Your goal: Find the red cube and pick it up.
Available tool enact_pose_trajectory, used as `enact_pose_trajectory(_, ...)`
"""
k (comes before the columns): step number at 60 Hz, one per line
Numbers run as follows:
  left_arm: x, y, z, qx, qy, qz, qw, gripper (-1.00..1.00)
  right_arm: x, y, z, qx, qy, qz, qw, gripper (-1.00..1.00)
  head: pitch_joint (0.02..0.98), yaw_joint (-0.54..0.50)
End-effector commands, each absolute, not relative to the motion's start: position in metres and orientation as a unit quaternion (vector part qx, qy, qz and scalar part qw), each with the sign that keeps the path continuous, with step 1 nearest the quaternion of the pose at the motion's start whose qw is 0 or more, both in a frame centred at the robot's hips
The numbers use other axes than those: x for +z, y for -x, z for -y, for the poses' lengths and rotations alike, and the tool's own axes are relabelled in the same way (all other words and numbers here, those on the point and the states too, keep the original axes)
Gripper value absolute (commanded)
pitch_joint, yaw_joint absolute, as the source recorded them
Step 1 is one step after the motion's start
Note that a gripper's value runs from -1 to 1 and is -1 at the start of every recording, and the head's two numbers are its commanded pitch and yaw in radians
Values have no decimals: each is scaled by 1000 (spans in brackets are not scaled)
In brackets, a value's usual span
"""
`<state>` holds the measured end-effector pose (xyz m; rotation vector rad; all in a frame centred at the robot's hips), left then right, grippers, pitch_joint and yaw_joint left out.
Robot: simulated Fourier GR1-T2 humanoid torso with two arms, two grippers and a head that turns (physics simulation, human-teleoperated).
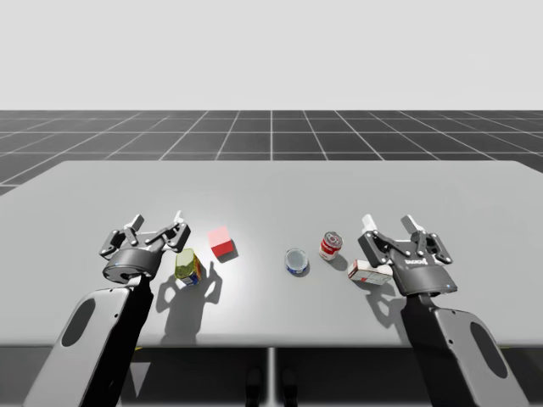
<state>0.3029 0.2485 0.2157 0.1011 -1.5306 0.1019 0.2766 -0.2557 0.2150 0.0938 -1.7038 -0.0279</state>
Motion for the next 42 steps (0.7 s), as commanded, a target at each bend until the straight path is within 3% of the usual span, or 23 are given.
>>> enact_pose_trajectory(1, 215, -303, -248, 45, -47, 692, 719, -1000, 214, -276, 256, -26, -37, 757, 651, -1000, 88, 4)
enact_pose_trajectory(17, 215, -303, -247, 43, -49, 692, 719, -1000, 216, -278, 258, -27, -51, 739, 672, -1000, 167, 5)
enact_pose_trajectory(25, 215, -303, -248, 43, -50, 693, 718, -1000, 216, -279, 257, -23, -43, 737, 674, -1000, 318, -9)
enact_pose_trajectory(42, 216, -303, -249, 43, -52, 693, 718, -1000, 215, -279, 257, -18, -38, 736, 676, -1000, 537, -2)
